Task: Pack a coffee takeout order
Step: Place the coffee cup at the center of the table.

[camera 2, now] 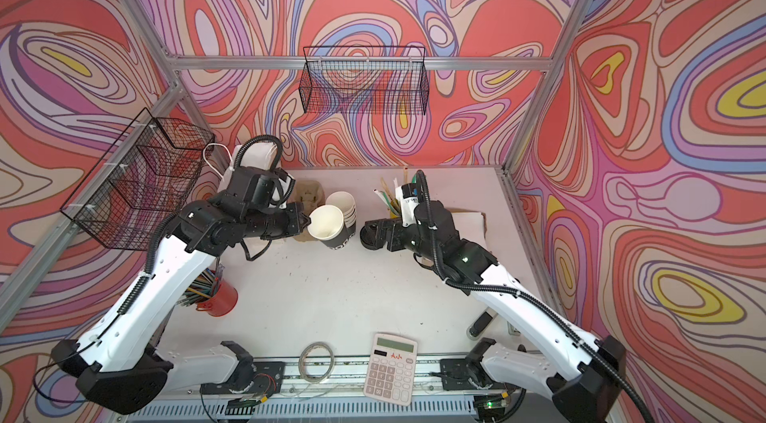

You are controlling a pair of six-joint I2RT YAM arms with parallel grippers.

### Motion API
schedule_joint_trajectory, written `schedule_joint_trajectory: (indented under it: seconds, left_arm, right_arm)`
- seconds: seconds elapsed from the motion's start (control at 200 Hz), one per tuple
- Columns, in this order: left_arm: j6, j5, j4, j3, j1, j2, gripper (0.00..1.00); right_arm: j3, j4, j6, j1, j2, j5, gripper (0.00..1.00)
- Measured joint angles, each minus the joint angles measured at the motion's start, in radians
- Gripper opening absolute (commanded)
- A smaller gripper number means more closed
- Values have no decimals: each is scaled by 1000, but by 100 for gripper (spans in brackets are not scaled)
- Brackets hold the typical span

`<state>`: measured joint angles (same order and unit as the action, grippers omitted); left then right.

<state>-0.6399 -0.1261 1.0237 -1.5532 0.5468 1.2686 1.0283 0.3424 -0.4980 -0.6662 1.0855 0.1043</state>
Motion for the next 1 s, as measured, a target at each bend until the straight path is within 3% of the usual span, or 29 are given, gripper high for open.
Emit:
schedule_joint_trajectory:
  seconds: [0.406, 0.791, 1.002]
  left_arm:
    - [-39, -34, -114, 331, 81, -96, 0]
    - [-85, -23, -250, 481, 105, -31, 0]
    - [-114, 39, -319, 525, 151, 31, 0]
  right_arm:
    - [-21, 87, 11, 0, -61, 74, 93]
    - [-136, 87, -11, -36, -17, 123, 93]
    - [-170, 55, -21, -38, -14, 121, 91]
